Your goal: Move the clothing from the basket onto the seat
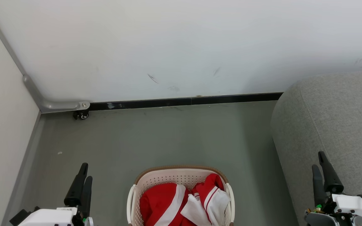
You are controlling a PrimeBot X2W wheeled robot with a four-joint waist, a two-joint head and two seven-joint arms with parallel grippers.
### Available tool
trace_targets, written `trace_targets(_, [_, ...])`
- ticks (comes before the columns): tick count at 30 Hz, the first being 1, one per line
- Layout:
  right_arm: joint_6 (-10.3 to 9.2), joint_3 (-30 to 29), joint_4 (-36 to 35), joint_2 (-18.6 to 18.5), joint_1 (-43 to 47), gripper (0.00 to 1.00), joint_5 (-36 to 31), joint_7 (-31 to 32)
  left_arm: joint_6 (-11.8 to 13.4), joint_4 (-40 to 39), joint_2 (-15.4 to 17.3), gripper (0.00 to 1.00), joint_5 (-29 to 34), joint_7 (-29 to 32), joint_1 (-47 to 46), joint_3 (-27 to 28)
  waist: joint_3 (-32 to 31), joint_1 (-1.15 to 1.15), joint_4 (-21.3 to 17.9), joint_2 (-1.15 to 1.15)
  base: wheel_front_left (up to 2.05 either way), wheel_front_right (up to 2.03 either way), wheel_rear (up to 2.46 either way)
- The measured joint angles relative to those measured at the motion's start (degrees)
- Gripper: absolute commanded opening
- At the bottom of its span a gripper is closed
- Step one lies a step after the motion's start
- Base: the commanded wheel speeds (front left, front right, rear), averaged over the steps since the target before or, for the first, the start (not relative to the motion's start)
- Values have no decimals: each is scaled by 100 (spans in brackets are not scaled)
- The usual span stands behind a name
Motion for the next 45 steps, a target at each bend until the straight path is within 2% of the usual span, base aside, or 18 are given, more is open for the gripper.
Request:
trace_targets(5, [0,30,-11,-2,-68,100,-164,-118,-1,-68,4,100,151,-79,-3,-64,-3,4,-3,0,0,0,0])
trace_targets(18, [1,111,-38,-92,-259,100,-833,-427,-1,-181,71,100,676,-369,-29,-331,-28,61,-14,0,0,0,0])
trace_targets(26, [1,200,-36,-131,-359,100,-1379,-593,0,-242,215,100,1150,-575,-135,-513,-29,76,-25,0,0,0,0])
trace_targets(32, [1,218,-23,-183,-360,100,-1786,-710,51,-250,281,100,1528,-681,-143,-635,-20,73,-30,0,0,0,0])
trace_targets(45, [2,224,12,-243,-582,100,-2895,-990,164,-279,456,100,2520,-1007,-260,-957,-2,26,-28,0,0,0,0])
